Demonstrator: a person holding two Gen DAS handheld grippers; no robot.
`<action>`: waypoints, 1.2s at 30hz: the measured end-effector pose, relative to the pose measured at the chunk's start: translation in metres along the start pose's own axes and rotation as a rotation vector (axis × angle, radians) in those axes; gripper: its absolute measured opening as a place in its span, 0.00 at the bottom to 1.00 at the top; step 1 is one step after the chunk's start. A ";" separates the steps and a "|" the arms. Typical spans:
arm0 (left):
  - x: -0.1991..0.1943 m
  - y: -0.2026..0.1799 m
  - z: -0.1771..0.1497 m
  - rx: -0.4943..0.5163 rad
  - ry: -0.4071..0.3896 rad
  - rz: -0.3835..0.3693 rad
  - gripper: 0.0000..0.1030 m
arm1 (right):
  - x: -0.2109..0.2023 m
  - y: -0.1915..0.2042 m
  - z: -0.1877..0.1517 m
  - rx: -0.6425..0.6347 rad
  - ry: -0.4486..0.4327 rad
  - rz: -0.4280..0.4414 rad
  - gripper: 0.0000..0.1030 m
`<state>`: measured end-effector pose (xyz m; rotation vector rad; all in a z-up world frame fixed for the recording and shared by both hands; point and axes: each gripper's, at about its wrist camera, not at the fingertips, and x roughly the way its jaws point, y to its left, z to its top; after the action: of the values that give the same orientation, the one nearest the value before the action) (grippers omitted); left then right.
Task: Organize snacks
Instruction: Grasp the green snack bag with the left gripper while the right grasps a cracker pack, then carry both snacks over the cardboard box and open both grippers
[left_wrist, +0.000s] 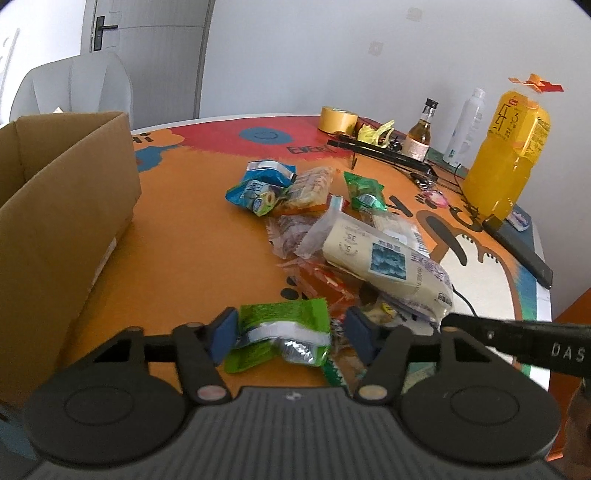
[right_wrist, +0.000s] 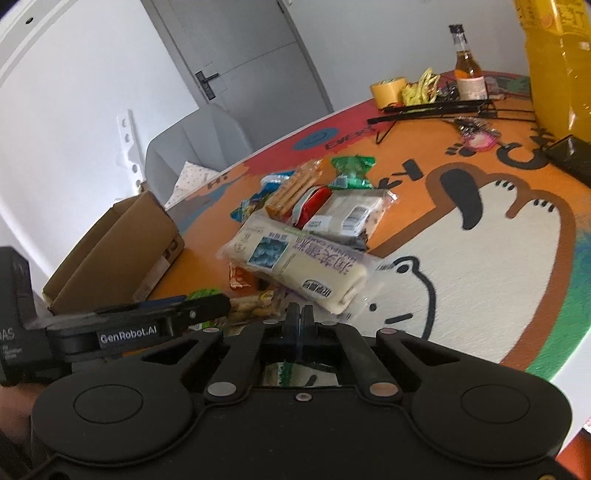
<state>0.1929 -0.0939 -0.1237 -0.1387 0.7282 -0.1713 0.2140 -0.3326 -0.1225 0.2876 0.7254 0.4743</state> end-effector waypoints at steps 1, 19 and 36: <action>-0.001 -0.001 0.000 0.000 0.001 -0.009 0.50 | -0.001 0.001 0.001 0.001 -0.002 -0.012 0.00; -0.047 0.022 -0.015 -0.043 -0.037 0.010 0.32 | 0.021 0.066 -0.024 -0.170 0.092 -0.073 0.88; -0.087 0.037 -0.014 -0.060 -0.112 0.021 0.32 | 0.009 0.092 -0.022 -0.255 0.008 -0.111 0.48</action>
<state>0.1240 -0.0410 -0.0848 -0.1966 0.6233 -0.1204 0.1756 -0.2473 -0.1052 0.0060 0.6765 0.4570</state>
